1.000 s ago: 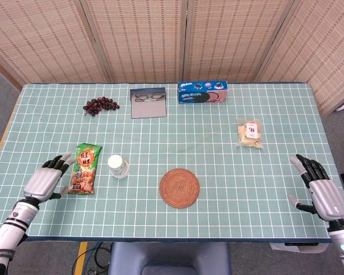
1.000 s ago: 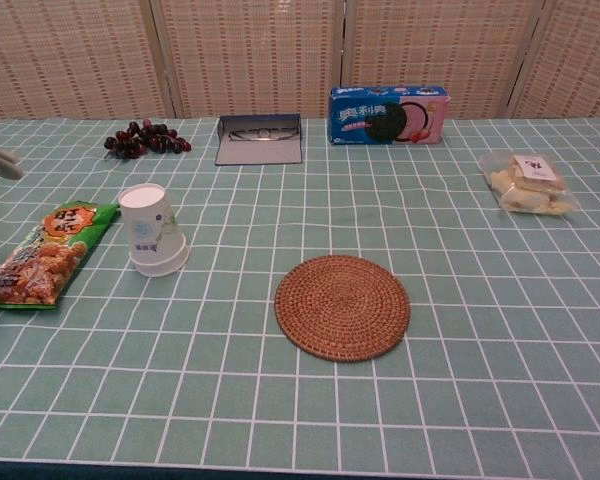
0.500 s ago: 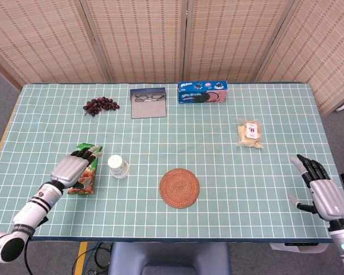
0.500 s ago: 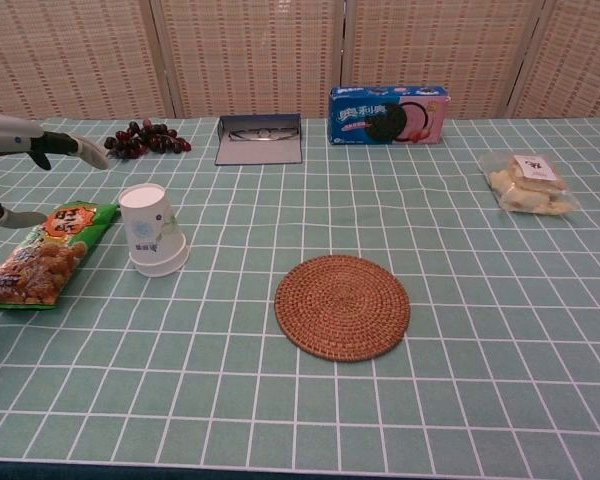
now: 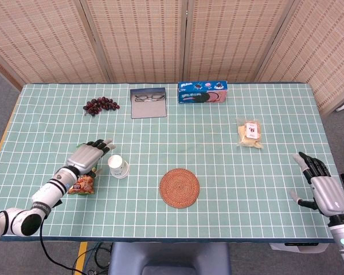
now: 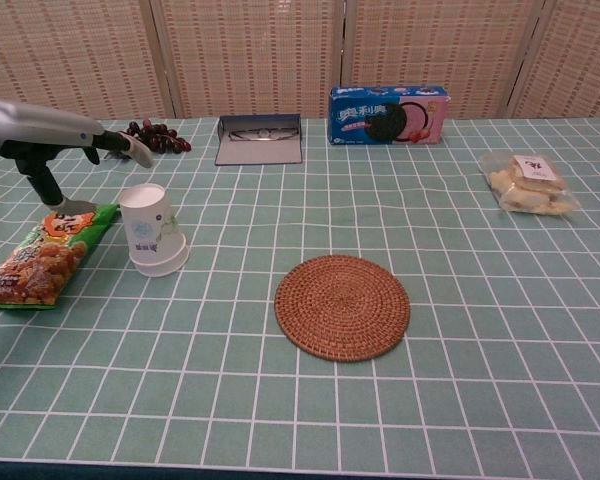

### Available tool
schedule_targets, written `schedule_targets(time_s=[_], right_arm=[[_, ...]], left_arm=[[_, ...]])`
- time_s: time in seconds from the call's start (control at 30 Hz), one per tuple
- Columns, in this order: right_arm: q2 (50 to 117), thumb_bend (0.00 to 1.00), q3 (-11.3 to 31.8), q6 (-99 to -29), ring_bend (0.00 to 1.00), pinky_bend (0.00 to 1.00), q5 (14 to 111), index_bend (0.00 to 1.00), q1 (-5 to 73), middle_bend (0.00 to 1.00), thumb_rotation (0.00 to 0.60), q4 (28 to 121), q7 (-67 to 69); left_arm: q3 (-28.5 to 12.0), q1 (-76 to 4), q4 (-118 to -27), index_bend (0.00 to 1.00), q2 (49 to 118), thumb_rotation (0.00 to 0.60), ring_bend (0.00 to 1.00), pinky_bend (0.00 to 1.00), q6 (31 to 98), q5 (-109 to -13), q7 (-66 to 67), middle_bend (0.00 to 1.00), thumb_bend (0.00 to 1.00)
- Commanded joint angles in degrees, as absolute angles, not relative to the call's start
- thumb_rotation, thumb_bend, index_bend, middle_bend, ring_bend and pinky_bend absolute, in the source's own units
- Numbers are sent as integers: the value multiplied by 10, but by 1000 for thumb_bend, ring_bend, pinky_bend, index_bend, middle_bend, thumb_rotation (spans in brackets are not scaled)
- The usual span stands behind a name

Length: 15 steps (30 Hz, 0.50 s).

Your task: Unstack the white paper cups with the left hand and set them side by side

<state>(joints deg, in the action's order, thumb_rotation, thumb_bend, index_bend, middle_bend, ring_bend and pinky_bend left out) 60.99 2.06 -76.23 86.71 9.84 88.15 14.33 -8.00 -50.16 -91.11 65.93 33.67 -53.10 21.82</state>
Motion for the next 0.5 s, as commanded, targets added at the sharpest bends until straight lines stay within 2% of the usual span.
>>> schedule_targets(time_s=[0.03,0.3,0.5], right_arm=[[615,251,25,-779,0,0,879,0,99,0,600,870,160],[609,251,19,-853,0,0,936,0,84,0,600,832,268],[607,251,21,-849,0,0,919,0,81,0,600,834,254]], left_arm=[[-74,-515,-897,96,668,600,0,134,327,-525,211,0,406],[-55,-534,-908,100,667,600,0,134,339,-506,218,0,406],[-38,-551,-925,105,663,600,0,133,353,-481,237,0,406]])
